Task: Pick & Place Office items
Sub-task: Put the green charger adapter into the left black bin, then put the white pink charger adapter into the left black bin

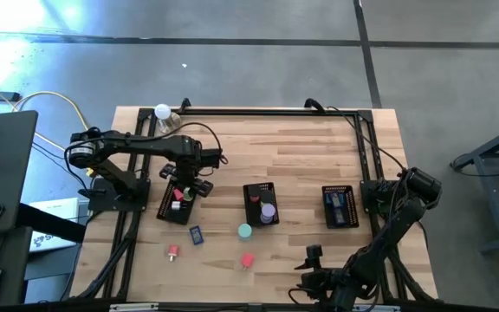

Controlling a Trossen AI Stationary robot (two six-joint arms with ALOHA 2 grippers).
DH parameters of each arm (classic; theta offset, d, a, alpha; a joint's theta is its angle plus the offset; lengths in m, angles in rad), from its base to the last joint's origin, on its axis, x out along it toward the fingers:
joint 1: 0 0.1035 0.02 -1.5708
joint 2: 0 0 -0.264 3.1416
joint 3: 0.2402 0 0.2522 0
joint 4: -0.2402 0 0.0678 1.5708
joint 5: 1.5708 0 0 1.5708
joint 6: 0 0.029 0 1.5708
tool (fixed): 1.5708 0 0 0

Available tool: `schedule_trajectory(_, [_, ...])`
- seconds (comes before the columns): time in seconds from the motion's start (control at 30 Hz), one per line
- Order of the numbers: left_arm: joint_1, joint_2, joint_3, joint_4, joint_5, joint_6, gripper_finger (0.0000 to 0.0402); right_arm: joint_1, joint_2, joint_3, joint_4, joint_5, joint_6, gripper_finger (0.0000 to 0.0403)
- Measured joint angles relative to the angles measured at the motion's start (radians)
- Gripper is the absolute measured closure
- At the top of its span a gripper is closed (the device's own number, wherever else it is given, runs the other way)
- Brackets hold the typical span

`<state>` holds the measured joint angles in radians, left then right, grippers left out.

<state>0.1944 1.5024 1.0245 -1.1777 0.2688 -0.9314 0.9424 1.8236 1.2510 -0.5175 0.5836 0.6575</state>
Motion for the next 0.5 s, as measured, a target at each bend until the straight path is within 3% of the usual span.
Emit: schedule_trajectory(0.5, [0.006,-0.002,0.0,0.0,-0.025,0.019,0.0181,0.0,0.0,-0.001,0.002,-0.01,0.0,0.0192])
